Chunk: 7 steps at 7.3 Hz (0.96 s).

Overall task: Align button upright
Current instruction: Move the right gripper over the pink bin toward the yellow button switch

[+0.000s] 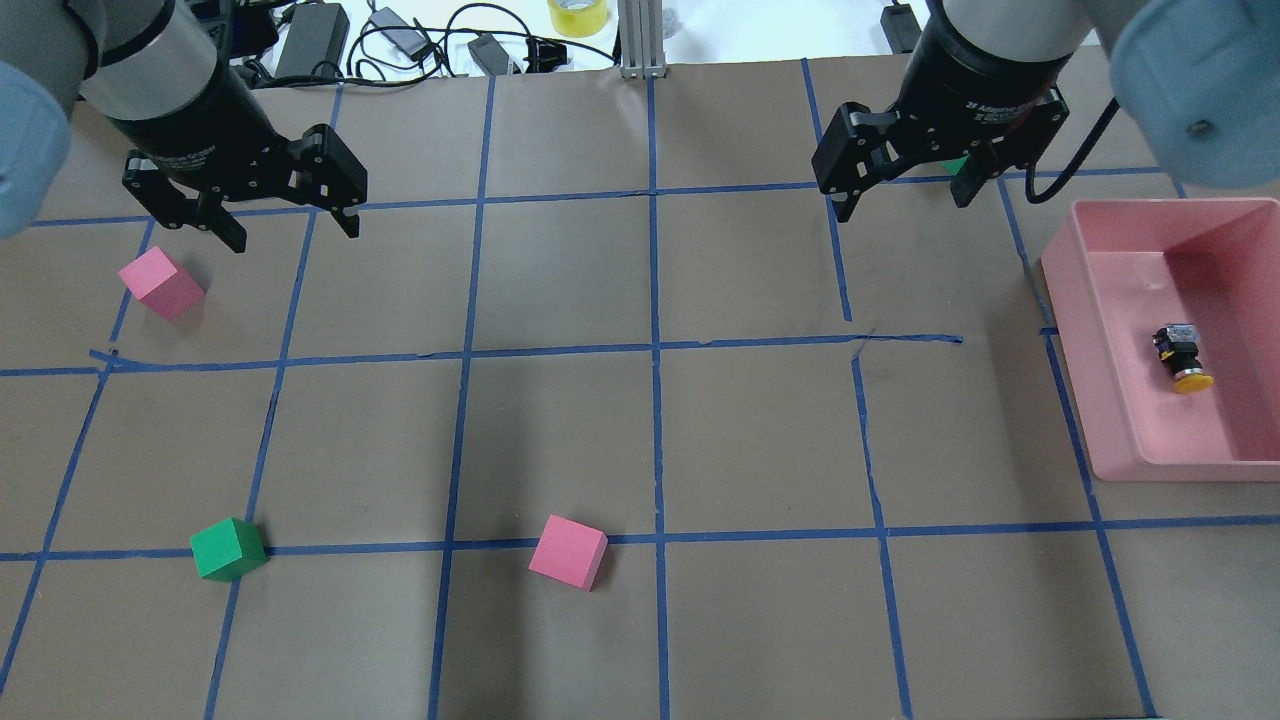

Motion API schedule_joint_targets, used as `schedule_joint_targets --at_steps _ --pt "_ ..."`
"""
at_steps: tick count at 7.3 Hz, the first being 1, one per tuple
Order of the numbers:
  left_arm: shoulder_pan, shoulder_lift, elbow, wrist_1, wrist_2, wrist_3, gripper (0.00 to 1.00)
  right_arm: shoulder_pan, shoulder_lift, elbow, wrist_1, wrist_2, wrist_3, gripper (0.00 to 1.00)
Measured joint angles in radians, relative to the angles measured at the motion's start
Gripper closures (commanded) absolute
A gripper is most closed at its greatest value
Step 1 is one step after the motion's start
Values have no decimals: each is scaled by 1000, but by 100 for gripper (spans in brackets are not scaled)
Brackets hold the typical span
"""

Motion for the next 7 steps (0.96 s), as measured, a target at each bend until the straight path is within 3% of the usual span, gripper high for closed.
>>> schedule_joint_targets --at_steps 4,7 --pt "-1 1 -6 1 1 0 0 -27 10 11 -4 1 -2 0" --pt "-1 1 -12 5 1 0 0 -201 30 28 1 1 -214 0"
